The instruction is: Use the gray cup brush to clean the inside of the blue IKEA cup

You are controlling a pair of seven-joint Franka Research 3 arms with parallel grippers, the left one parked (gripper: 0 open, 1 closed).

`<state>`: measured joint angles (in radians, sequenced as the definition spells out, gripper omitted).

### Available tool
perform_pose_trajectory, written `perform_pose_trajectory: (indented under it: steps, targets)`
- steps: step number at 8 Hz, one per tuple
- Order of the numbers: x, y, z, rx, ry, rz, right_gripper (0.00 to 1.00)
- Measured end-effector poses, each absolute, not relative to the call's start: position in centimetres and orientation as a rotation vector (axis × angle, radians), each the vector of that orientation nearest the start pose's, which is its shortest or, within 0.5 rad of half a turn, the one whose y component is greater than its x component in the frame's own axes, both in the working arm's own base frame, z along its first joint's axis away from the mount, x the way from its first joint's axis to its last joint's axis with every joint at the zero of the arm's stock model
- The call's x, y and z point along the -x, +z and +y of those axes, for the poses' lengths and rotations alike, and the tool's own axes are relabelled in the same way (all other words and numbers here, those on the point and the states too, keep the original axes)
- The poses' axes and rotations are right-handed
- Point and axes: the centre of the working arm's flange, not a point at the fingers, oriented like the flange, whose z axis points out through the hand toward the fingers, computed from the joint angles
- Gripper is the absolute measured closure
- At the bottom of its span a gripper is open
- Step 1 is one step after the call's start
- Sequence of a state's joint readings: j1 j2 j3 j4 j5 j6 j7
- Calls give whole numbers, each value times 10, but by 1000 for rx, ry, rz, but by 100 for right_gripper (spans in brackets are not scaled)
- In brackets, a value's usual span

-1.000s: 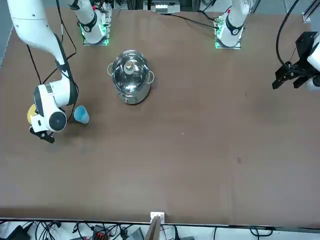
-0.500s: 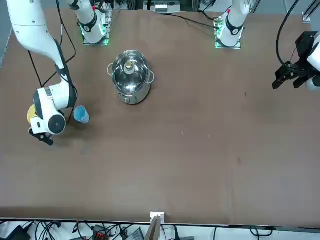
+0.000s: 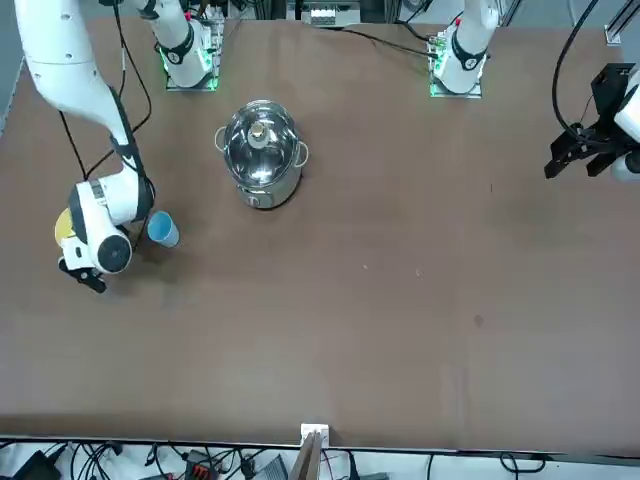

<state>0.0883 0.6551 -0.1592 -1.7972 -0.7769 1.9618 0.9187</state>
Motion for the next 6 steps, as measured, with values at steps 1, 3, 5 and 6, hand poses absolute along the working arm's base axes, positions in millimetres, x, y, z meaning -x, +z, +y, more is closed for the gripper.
perform_pose_trajectory:
  steps: [1,3,5,6]
  targets:
    - [-606,170,-86,-2199,-144,-542,48]
    - [-606,167,-87,-2189,-139,-535,50]
    - [-606,168,-87,-2188,-137,-537,54]
    - [-606,168,-87,-2187,-137,-539,64]
